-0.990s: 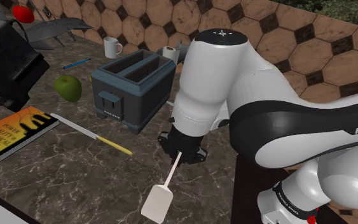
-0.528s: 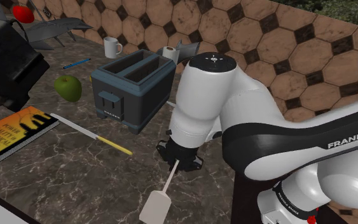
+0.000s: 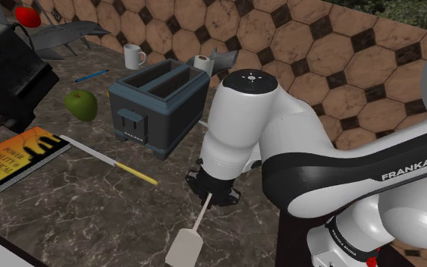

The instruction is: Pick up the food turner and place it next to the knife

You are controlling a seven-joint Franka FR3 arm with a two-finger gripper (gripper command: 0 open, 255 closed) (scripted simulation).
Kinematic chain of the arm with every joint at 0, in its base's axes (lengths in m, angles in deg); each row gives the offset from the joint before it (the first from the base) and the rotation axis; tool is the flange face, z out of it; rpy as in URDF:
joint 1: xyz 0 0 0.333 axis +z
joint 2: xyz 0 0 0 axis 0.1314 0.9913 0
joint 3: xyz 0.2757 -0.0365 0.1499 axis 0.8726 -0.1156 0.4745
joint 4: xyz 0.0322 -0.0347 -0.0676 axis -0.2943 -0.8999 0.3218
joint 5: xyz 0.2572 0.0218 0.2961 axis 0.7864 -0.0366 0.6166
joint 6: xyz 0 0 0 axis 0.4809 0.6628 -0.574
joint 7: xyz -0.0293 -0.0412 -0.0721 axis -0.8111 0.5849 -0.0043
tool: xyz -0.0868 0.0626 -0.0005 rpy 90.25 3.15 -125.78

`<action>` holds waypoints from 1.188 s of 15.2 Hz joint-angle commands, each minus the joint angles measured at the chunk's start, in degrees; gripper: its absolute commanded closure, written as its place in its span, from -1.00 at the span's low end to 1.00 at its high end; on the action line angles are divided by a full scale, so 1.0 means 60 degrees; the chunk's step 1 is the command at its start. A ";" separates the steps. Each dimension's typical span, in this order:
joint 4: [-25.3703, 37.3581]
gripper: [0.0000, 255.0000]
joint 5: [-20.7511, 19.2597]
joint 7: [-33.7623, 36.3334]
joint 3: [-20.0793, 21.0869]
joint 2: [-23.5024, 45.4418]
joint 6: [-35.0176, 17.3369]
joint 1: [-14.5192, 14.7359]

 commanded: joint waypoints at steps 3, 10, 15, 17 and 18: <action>-0.0001 -1.00 -0.0002 0.0001 0.0001 0.0002 -0.0003 -0.0001; 0.0652 -1.00 0.0515 -0.0418 -0.0299 -0.0836 0.1345 0.0183; 0.0652 -1.00 0.0514 -0.0417 -0.0302 -0.0836 0.1345 0.0186; 0.0652 -1.00 0.0514 -0.0417 -0.0302 -0.0836 0.1345 0.0186; 0.0650 -1.00 0.0513 -0.0417 -0.0302 -0.0835 0.1342 0.0186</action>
